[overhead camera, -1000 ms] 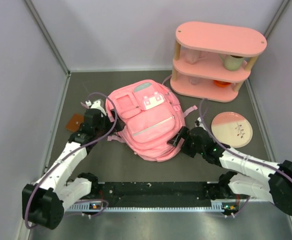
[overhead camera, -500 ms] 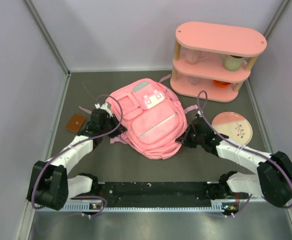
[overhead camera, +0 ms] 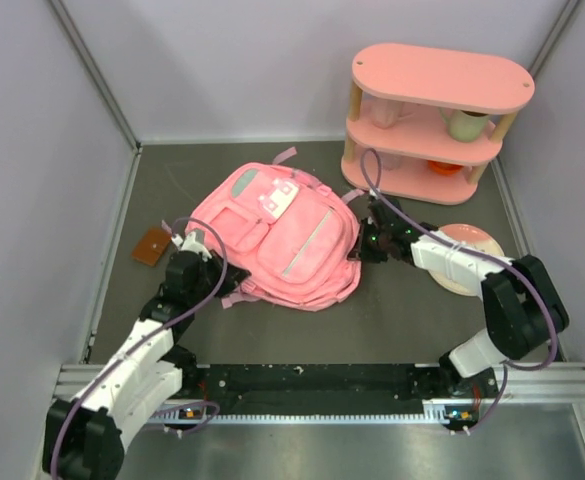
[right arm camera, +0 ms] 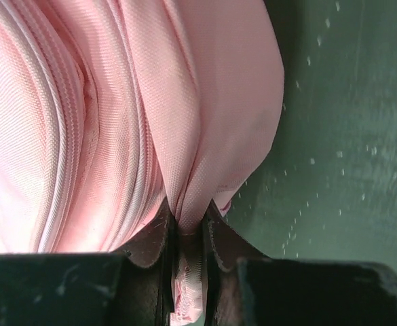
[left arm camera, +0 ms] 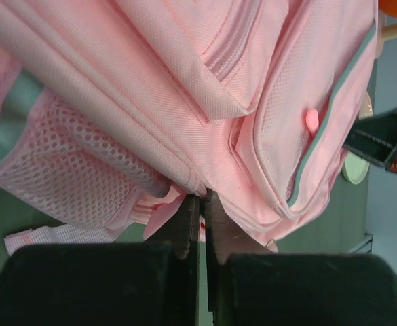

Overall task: Pack the student bag
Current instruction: Zip the student bag at the center of the board.

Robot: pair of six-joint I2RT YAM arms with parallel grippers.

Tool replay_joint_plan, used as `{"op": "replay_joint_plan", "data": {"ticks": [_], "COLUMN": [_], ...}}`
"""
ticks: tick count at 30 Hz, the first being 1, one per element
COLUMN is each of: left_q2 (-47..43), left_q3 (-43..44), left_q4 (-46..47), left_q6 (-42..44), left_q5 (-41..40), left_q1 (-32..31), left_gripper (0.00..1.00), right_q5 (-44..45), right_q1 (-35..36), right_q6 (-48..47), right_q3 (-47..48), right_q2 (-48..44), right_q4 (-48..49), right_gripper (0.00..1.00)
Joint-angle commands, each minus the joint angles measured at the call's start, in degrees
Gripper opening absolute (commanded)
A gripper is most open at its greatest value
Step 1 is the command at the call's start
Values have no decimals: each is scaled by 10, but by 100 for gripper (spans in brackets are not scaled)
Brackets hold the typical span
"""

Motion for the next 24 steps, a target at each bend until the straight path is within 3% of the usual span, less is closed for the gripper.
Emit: {"op": "replay_joint_plan", "data": {"ticks": [1, 4, 7, 10, 11, 14, 16, 22, 24], "left_q2": [-98, -128, -120, -95, -89, -72, -71, -98, -102], "left_q3": [-34, -40, -39, -29, -22, -10, -10, -26, -25], "left_q4": [-41, -57, -51, -39, -34, -26, -21, 20, 33], "left_q6": [-65, -84, -92, -97, -98, -99, -101, -124, -125], "left_q5": [7, -14, -20, -26, -29, -38, -42, -52, -46], "left_q1": [-35, -64, -87, -112, -123, -138, -139, -141, -141], "left_gripper": [0, 0, 0, 0, 0, 0, 0, 0, 0], "right_q5": [28, 31, 22, -11, -16, -47, -62, -104, -80], "right_q1": [-18, -29, -49, -66, -67, -66, -66, -45, 16], "right_q6": [-41, -41, -33, -22, -25, -32, -27, 64, 119], "right_q3": [101, 147, 185, 198, 192, 157, 111, -71, -122], "right_q2": [50, 77, 100, 92, 79, 7, -69, -302, -355], "right_q4": [79, 77, 65, 62, 61, 52, 46, 33, 55], "right_gripper": [0, 1, 11, 29, 45, 68, 76, 78, 76]}}
